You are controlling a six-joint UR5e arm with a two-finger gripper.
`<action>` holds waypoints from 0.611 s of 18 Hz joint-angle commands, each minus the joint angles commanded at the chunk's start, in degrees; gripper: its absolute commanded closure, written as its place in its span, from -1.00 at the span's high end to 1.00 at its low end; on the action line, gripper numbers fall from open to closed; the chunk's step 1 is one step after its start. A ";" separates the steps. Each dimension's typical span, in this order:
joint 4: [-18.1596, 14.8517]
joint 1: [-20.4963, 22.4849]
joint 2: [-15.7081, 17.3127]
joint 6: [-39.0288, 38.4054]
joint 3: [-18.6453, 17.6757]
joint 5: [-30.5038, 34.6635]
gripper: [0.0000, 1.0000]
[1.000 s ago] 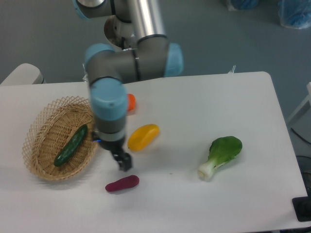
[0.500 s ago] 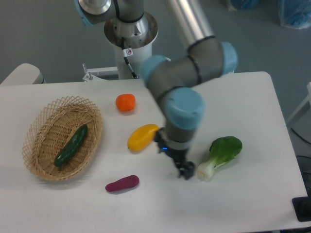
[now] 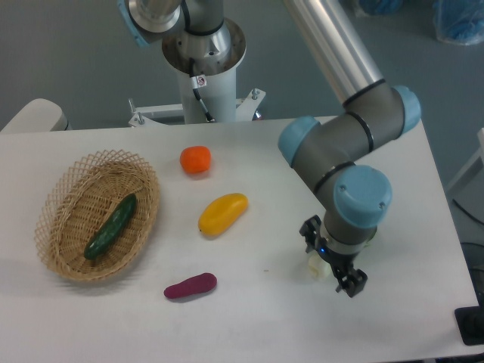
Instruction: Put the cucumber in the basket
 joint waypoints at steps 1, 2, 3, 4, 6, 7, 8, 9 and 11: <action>-0.26 0.09 -0.35 0.00 0.62 0.00 1.00; -0.44 0.18 -0.79 0.00 1.23 0.09 1.00; -0.53 0.18 -1.06 0.00 1.59 0.09 1.00; -0.62 0.18 -1.23 0.00 1.59 0.17 1.00; -0.62 0.18 -1.32 0.70 1.59 0.18 1.00; -0.44 0.18 -1.50 1.05 1.59 0.18 1.00; -0.35 0.18 -1.59 1.05 1.59 0.26 1.00; -0.27 0.09 -1.67 1.05 1.33 0.26 1.00; -0.18 0.09 -1.68 1.14 1.15 0.26 1.00</action>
